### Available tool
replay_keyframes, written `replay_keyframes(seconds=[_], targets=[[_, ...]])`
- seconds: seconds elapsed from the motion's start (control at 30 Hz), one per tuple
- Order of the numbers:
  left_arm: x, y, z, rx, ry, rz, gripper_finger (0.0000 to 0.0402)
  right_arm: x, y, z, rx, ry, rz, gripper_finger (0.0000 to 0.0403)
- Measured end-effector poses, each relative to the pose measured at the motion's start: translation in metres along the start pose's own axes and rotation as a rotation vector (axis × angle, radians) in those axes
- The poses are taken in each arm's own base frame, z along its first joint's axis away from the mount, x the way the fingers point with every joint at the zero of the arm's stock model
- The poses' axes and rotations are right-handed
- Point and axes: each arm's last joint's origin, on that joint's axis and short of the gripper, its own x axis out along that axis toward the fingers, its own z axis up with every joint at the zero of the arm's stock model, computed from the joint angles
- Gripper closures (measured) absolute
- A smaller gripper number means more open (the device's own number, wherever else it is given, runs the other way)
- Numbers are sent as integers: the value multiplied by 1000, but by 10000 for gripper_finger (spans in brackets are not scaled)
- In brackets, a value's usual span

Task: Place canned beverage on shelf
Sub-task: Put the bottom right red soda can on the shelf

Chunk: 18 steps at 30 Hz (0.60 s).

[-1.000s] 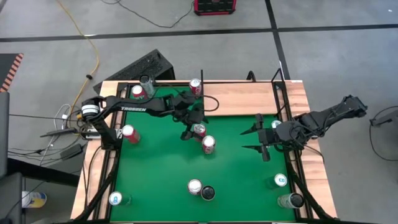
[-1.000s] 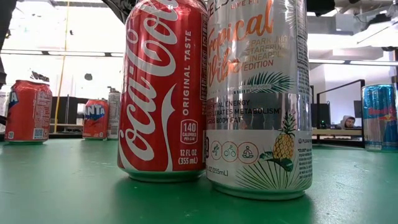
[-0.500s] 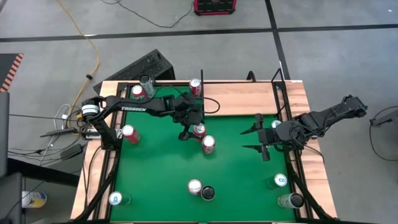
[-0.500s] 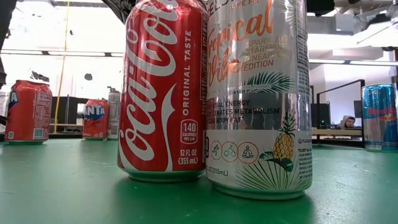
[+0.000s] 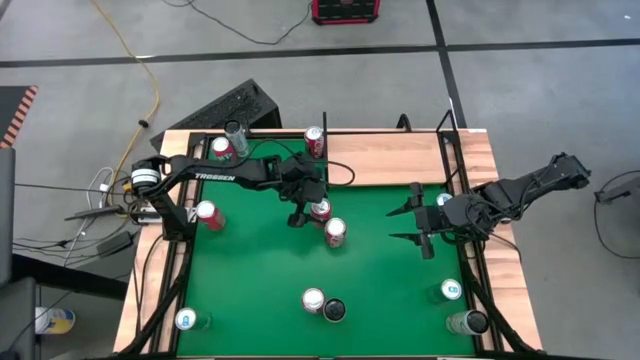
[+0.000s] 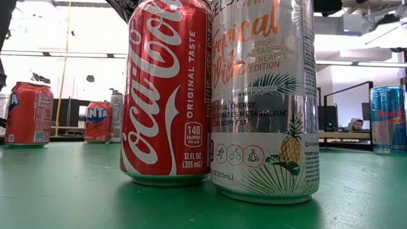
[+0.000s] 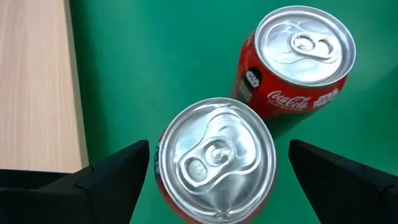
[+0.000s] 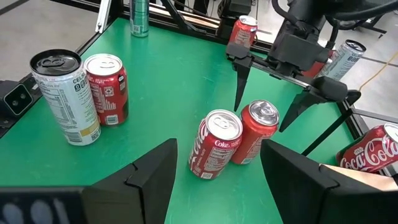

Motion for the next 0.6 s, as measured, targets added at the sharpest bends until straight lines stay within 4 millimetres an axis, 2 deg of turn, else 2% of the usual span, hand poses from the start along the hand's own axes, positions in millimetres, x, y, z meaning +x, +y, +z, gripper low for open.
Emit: replay_keyframes(seconds=[0.4,0.6], targets=[[4,-12,5,32,34,64,34,0,0,0,0,0,0,145],[4,-12,5,31,35,69,85,0,0,0,0,1,0,145]])
